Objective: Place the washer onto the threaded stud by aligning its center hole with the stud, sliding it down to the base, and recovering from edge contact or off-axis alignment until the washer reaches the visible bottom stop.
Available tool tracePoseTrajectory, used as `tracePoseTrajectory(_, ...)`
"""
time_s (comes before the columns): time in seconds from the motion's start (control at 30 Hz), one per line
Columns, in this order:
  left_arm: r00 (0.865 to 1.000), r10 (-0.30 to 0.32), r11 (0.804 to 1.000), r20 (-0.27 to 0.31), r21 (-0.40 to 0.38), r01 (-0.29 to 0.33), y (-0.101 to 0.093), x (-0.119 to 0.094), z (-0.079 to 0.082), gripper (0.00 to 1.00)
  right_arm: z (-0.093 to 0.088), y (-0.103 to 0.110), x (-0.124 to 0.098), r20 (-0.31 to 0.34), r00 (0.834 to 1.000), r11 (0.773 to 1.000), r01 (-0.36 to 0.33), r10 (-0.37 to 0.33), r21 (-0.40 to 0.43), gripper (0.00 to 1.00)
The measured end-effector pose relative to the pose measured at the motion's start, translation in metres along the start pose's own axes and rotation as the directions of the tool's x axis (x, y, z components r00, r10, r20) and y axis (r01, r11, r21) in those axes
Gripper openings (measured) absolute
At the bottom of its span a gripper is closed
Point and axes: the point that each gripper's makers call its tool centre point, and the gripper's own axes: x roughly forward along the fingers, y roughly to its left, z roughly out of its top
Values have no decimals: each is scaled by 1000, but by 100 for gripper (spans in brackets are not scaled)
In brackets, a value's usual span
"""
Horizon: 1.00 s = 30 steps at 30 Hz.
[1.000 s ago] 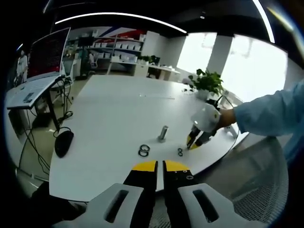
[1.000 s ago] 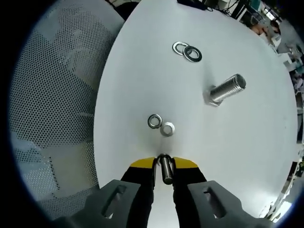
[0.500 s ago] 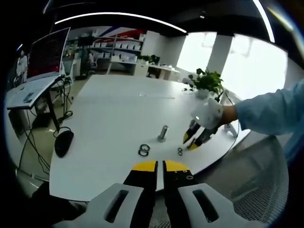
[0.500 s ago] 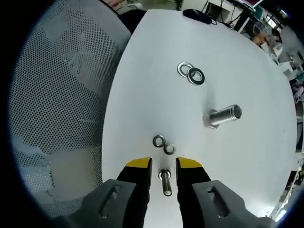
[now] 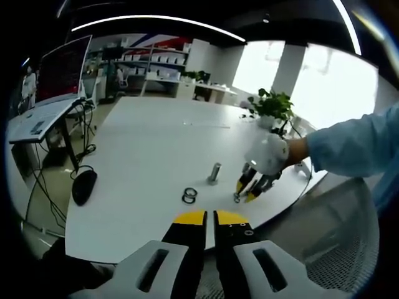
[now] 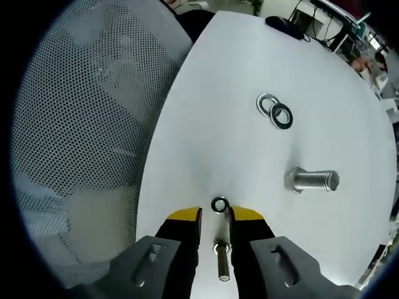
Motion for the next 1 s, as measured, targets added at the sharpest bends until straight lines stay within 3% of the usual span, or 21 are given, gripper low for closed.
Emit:
tracePoseTrajectory(0.57,1000,2,1000,9,-6,-2,1,0,1,2,0,-3,9,-32,999,996,17,-20,-86,17)
tracePoseTrajectory(1.0,1000,2,1000,13,-5,-1,1,0,2,2,0,-4,9,-31,999,999,37,-38,-36,13)
